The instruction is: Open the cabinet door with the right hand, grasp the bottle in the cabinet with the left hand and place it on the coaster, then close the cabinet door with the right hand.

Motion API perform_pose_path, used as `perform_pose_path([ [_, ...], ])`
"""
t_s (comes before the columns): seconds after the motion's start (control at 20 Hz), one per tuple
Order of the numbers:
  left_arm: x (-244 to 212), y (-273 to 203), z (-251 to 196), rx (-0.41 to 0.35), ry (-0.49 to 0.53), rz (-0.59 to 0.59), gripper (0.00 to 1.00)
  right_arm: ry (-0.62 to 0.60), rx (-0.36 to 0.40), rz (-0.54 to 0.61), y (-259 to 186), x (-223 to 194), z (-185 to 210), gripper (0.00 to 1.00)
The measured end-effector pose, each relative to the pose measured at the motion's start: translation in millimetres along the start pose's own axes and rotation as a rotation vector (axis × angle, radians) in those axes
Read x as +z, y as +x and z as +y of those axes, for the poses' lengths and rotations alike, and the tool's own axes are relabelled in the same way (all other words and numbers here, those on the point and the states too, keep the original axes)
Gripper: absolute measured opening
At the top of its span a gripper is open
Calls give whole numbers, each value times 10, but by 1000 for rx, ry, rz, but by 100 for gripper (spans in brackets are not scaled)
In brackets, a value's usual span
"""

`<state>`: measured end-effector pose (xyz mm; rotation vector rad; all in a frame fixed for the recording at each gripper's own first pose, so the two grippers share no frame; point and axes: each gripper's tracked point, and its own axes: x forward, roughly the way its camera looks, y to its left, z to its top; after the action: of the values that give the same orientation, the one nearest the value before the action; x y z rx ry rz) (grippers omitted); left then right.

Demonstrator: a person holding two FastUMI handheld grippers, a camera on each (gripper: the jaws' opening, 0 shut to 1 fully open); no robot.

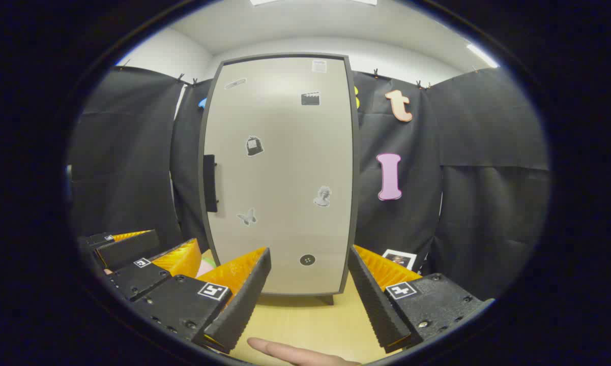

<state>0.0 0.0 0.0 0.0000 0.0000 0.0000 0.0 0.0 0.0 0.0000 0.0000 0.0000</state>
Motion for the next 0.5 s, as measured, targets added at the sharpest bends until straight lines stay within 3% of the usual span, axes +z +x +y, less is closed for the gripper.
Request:
perform_pose_path([
  [0.5,19,-144,3,3,-24,-2,95,-20,-11,-17,-109,25,1,98],
])
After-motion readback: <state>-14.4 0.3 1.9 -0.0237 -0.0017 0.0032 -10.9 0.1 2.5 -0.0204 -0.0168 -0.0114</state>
